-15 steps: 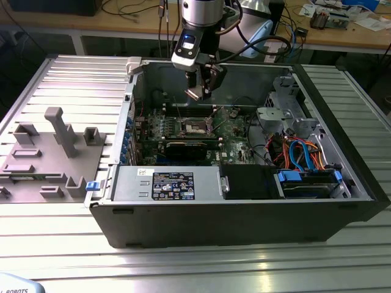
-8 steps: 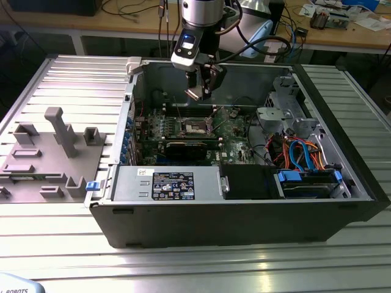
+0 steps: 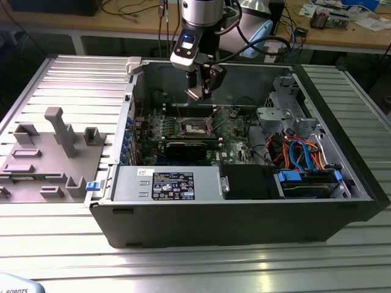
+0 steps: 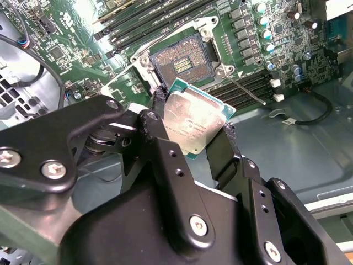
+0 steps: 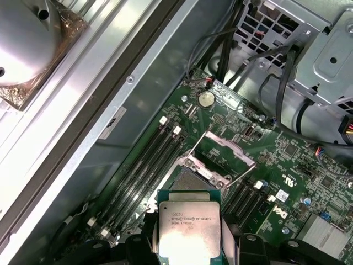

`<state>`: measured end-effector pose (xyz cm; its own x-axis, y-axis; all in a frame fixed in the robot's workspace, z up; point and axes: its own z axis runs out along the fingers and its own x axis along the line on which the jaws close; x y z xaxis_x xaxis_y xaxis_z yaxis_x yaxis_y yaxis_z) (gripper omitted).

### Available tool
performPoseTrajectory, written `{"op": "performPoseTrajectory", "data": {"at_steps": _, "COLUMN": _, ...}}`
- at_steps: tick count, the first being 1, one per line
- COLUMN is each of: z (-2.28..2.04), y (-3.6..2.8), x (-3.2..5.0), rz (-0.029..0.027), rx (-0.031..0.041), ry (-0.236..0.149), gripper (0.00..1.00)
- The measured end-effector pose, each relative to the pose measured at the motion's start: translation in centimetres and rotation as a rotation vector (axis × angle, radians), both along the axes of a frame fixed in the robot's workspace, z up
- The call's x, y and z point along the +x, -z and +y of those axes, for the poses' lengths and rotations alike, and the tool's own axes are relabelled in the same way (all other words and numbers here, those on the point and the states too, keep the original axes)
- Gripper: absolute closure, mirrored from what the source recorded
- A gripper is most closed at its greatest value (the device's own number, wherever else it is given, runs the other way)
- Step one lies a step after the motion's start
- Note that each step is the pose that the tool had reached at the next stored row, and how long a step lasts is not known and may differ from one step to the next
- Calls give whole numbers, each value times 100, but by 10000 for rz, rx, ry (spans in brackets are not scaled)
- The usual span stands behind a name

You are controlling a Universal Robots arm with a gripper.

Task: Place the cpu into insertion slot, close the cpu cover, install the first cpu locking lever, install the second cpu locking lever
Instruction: 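Place the cpu into insertion slot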

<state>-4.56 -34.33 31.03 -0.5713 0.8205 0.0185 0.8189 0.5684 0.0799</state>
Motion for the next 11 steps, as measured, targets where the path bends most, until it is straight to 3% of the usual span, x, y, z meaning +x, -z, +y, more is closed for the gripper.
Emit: {"op": "performPoseTrajectory", "data": {"at_steps": 11, "z": 0, "y": 0, "x": 0, "rz": 1, "rx": -2, "ry": 256, "gripper": 46}}
